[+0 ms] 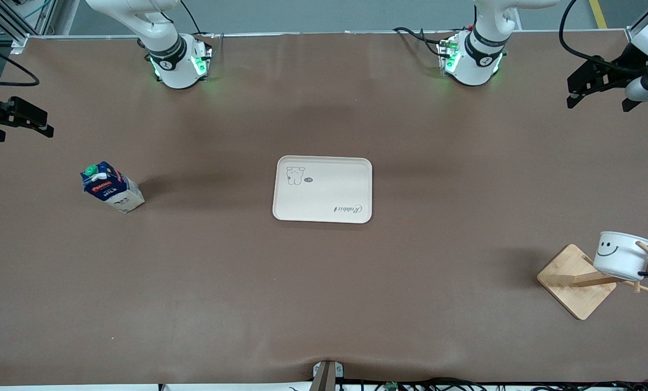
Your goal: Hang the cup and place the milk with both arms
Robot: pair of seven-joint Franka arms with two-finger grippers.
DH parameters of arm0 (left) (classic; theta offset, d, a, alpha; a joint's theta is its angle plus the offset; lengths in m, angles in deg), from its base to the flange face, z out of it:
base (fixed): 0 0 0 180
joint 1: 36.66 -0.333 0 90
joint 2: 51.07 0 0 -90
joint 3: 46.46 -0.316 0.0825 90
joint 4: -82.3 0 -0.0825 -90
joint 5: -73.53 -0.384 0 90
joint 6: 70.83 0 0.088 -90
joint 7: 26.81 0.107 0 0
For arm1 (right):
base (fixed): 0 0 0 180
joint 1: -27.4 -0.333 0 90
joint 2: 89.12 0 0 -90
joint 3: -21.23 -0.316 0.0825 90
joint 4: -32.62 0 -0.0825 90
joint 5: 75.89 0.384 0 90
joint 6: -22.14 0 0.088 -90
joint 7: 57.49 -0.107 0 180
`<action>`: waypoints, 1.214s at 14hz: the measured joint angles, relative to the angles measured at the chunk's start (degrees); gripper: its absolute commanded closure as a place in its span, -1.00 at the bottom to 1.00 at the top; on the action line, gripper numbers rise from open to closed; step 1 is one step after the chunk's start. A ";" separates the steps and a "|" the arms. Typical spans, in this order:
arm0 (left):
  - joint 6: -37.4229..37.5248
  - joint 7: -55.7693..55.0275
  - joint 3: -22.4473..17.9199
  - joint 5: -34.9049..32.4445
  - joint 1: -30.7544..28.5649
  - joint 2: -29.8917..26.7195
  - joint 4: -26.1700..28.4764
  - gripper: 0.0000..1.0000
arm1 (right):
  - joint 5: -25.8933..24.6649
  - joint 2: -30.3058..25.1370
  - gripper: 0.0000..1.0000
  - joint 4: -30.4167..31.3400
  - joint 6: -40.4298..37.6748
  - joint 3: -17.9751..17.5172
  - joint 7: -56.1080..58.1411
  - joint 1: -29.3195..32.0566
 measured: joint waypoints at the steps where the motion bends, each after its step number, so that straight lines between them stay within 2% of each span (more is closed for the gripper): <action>1: 0.09 0.00 0.00 0.00 0.00 0.17 -0.10 -1.00 | 0.00 0.00 -1.00 0.00 0.05 0.00 1.09 0.00; 4: 0.13 0.02 0.00 0.00 -0.02 0.39 -0.42 -1.00 | -0.10 0.00 -1.00 0.00 0.23 0.09 4.40 0.07; 17: 1.64 0.02 -0.08 0.00 -0.07 1.40 -1.31 -1.00 | -0.20 0.00 -1.00 0.03 -0.03 0.51 5.10 1.34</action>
